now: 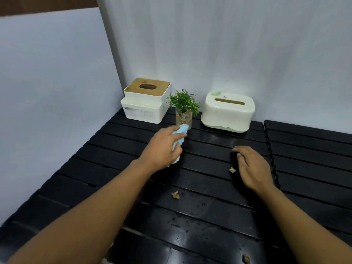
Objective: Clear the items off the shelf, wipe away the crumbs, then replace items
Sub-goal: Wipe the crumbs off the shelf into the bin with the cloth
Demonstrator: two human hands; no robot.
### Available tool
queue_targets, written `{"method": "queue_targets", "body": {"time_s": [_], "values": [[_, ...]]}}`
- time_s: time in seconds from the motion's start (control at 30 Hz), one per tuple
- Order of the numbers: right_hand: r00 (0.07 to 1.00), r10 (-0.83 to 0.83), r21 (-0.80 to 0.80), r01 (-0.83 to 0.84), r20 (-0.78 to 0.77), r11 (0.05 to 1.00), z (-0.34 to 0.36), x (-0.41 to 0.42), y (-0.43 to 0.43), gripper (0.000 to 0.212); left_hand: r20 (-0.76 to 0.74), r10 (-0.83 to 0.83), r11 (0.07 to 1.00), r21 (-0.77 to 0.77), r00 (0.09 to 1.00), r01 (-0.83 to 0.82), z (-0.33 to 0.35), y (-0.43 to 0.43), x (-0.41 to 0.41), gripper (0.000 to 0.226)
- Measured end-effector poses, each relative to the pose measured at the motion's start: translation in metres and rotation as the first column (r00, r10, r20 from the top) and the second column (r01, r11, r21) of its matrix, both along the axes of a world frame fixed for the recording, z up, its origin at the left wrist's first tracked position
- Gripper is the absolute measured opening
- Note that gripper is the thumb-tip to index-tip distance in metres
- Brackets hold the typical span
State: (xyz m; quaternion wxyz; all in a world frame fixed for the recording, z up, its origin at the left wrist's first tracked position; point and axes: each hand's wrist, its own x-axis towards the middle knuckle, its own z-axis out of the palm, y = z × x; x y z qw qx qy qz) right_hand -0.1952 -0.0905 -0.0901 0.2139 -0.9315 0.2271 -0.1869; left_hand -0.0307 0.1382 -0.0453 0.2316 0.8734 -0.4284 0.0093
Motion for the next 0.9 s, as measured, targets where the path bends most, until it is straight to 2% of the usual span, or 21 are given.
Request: {"method": "queue_targets", "body": {"time_s": [0.07, 0.17, 0.23, 0.3, 0.37, 0.5, 0.6, 0.67, 0.8, 0.9], "values": [[1.000, -0.003, 0.000, 0.003, 0.012, 1.000, 0.000, -0.001, 0.000, 0.035, 0.067, 0.058, 0.998, -0.013, 0.996, -0.058, 0.014, 0.032, 0.030, 0.043], [1.000, 0.008, -0.029, -0.008, -0.008, 1.000, 0.000, -0.001, 0.002, 0.034, 0.133, 0.127, 0.977, 0.153, 0.983, -0.147, 0.016, 0.082, 0.075, 0.042], [0.999, 0.014, -0.062, -0.016, -0.030, 0.998, 0.000, 0.001, 0.001, 0.035, 0.104, 0.133, 0.951, 0.267, 0.986, -0.156, 0.003, 0.108, 0.091, 0.043], [0.998, 0.019, -0.095, -0.024, -0.052, 0.995, -0.001, 0.002, 0.001, 0.039, 0.067, 0.120, 0.939, 0.317, 0.991, -0.135, -0.015, 0.121, 0.094, 0.050], [0.998, 0.024, -0.109, -0.031, -0.066, 0.994, -0.001, 0.004, 0.000, 0.046, 0.085, 0.144, 0.950, 0.269, 0.986, -0.162, -0.028, 0.123, 0.094, 0.062], [0.997, 0.022, -0.105, -0.029, -0.069, 0.994, 0.000, 0.005, 0.002, 0.048, 0.085, 0.216, 0.956, 0.182, 0.973, -0.229, -0.038, 0.121, 0.088, 0.065], [0.999, 0.030, -0.080, -0.032, -0.033, 0.996, 0.011, 0.015, 0.011, 0.039, 0.070, 0.218, 0.963, 0.148, 0.973, -0.227, -0.041, 0.124, 0.091, 0.060], [0.993, 0.109, -0.099, -0.112, -0.035, 0.989, 0.020, 0.029, 0.023, 0.030, 0.083, 0.230, 0.966, 0.103, 0.970, -0.238, -0.041, 0.124, 0.092, 0.052], [0.964, 0.237, -0.098, -0.249, -0.120, 0.963, 0.024, 0.052, 0.043, 0.034, 0.077, 0.298, 0.954, -0.007, 0.952, -0.298, -0.046, 0.127, 0.095, 0.045], [0.938, 0.265, -0.149, -0.301, -0.221, 0.942, 0.017, 0.055, 0.053, 0.042, 0.084, 0.284, 0.955, 0.063, 0.955, -0.289, -0.045, 0.131, 0.105, 0.056]]}}
